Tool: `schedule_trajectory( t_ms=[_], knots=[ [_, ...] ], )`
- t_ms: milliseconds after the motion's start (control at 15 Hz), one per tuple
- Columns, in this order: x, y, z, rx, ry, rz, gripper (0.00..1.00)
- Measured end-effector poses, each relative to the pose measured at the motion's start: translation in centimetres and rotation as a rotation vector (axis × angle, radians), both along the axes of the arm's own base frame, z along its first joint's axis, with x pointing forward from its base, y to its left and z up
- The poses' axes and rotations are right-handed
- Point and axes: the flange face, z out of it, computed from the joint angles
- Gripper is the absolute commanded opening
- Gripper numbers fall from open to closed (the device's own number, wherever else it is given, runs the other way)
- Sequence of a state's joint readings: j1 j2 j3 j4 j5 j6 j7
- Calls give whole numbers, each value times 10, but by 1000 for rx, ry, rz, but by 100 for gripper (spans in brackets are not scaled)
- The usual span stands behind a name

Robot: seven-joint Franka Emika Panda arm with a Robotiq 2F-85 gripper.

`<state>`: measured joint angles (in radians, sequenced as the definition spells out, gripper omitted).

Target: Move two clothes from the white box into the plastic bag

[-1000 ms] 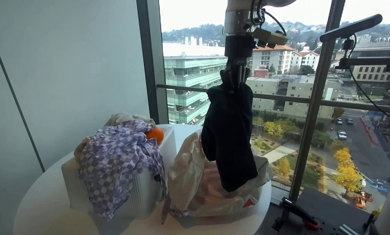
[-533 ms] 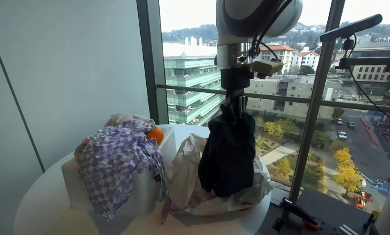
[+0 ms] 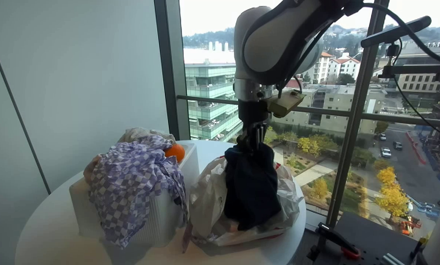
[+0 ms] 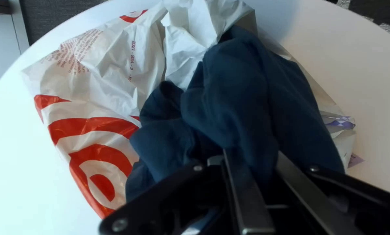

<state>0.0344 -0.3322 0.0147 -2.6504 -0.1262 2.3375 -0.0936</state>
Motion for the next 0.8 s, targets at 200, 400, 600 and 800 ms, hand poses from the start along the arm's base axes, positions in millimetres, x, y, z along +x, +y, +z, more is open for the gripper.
schedule_trajectory(
  t_ms=[200, 400, 600, 800],
  knots=[
    [7, 11, 9, 4, -49, 62, 5],
    [46, -6, 72, -15, -185, 110, 5],
    [83, -31, 120, -35, -273, 115, 5],
    [117, -59, 114, 9, -233, 95, 5]
  ],
)
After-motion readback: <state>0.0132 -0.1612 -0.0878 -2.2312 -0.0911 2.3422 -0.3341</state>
